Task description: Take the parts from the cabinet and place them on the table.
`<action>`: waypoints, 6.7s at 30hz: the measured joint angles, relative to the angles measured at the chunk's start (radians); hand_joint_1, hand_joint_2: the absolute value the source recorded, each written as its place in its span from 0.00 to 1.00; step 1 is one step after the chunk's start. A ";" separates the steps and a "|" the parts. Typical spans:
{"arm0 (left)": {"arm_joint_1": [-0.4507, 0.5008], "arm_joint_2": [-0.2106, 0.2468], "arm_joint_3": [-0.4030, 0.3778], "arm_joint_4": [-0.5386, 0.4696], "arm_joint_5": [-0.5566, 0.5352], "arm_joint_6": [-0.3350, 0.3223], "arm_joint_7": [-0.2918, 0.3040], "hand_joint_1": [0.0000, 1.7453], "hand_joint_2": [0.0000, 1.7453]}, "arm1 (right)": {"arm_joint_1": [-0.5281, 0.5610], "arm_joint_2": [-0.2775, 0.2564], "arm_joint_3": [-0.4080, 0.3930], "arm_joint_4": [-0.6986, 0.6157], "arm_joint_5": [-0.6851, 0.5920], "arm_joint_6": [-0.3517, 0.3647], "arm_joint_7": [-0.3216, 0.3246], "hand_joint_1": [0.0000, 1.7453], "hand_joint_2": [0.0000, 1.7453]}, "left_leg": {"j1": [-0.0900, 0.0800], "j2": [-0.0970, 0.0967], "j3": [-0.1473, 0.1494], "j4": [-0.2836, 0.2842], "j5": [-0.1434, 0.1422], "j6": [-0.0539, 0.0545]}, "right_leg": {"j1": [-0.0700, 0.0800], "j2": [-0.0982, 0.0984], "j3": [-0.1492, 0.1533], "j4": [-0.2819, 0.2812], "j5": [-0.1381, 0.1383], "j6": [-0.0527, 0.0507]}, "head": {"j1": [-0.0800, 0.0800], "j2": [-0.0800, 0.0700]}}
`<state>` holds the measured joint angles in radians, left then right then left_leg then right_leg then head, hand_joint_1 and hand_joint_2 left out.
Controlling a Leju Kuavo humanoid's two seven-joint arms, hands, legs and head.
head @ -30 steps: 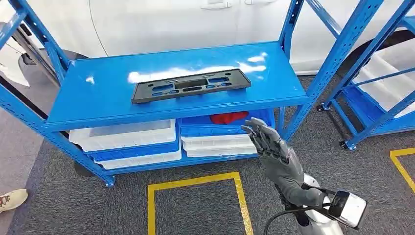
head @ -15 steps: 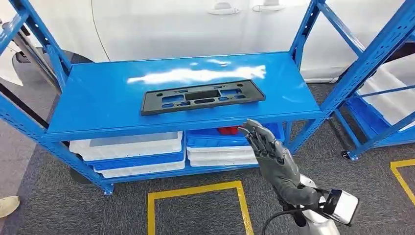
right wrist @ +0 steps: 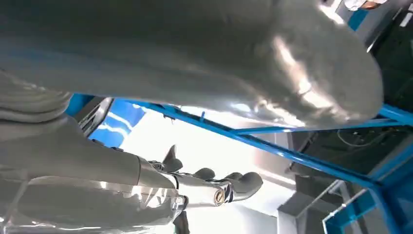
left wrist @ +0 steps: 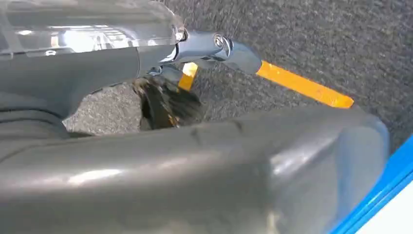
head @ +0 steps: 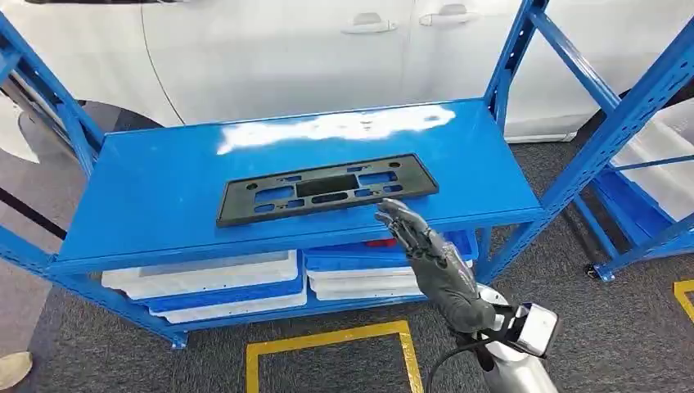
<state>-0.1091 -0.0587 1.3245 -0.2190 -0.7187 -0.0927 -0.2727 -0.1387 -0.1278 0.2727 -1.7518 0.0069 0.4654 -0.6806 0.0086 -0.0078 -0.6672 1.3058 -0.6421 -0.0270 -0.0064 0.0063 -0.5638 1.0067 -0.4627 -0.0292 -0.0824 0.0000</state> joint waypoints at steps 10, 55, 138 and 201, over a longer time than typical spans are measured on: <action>0.006 -0.003 0.000 0.000 0.002 -0.004 -0.016 0.00 0.00 | -0.076 0.031 0.093 0.108 0.046 -0.065 0.032 0.00 1.00 | 0.001 0.000 0.045 -0.286 0.235 0.042 | 0.000 0.002 0.079 0.006 -0.088 0.044 | 0.000 0.000; 0.017 -0.017 -0.070 0.000 -0.132 0.174 0.274 0.00 0.00 | -0.196 0.020 0.362 0.375 1.228 -0.921 0.376 0.00 1.00 | -0.006 0.002 0.090 -0.302 0.201 0.020 | 0.000 -0.002 -0.011 -0.001 0.009 0.018 | 0.000 0.000; 0.016 -0.002 -0.085 0.000 -0.158 0.096 0.180 0.00 0.00 | -0.723 0.101 0.186 1.438 1.459 -0.987 0.844 1.00 1.00 | 0.007 0.003 0.092 -0.305 0.207 0.051 | -0.003 -0.004 -0.176 0.314 -0.108 0.060 | 0.000 0.000; 0.018 0.007 -0.075 0.000 -0.136 -0.031 -0.133 0.00 1.00 | -0.157 0.119 0.132 -0.074 -0.169 -0.040 0.074 1.00 1.00 | 0.006 0.006 0.097 -0.300 0.199 0.045 | -0.013 -0.005 -0.120 0.230 -0.076 0.055 | 0.001 0.000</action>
<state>-0.0908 -0.0519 1.2497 -0.2186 -0.8545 -0.1240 -0.4055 -0.2962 -0.0084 0.4043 -1.8257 -0.1617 0.4250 -0.6066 0.0142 -0.0022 -0.5702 1.0059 -0.4427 0.0176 -0.0194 0.0016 -0.6839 1.2368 -0.5385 0.0261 -0.0816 0.0000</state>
